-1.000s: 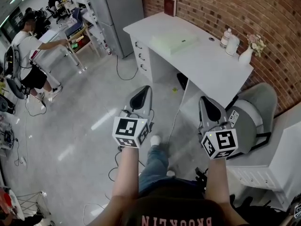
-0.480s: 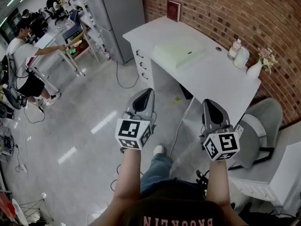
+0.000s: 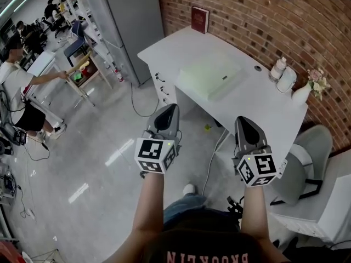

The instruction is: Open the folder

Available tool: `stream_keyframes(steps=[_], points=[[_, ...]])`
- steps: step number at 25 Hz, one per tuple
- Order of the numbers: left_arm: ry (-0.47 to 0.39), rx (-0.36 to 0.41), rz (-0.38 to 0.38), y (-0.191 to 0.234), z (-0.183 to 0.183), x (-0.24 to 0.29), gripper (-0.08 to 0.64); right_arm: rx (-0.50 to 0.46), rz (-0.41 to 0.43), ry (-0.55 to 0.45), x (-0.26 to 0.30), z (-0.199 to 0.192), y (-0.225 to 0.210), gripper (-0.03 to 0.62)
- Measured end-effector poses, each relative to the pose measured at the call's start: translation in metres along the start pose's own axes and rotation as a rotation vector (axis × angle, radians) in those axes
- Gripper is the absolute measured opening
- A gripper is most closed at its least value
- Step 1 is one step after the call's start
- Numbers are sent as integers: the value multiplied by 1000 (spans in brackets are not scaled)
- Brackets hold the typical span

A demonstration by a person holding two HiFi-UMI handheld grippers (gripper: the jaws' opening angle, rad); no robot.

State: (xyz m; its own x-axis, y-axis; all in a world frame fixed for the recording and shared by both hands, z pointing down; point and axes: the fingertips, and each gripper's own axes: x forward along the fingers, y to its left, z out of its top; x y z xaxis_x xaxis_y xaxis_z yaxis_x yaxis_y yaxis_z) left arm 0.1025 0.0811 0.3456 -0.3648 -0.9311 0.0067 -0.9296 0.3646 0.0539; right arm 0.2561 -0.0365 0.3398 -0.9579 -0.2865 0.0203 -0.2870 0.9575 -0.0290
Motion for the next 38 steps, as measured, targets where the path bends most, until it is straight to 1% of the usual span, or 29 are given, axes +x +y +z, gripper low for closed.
stream_keyframes(steps=[5,10,13,24,29,33,35,38], points=[[6,-9,-34,28,-1,30,-2,-7,-35,13,36,-3,-2,1],[9,-22,-50,39,-6,46,-2,-6,-55,30,52,-7,-8,2],[10,-33,-48,45,-9,50,-2,-8,-46,39,58,-10,-9,2],[29,-18,-49,63,-19,76,-2,15,-30,69,94,-30,-19,2],[63,-1,-80,71,-30,111,-2,41,-55,80,123,-43,-38,2],[93,-3,-106,85,-39,151,-2,54,-78,105,153,-55,-53,2],[112,-4,-129,88,-43,174,-2,65,-91,116,169,-60,-64,2],[145,-2,-184,86,-53,208,-2,88,-119,136,189,-70,-83,2]])
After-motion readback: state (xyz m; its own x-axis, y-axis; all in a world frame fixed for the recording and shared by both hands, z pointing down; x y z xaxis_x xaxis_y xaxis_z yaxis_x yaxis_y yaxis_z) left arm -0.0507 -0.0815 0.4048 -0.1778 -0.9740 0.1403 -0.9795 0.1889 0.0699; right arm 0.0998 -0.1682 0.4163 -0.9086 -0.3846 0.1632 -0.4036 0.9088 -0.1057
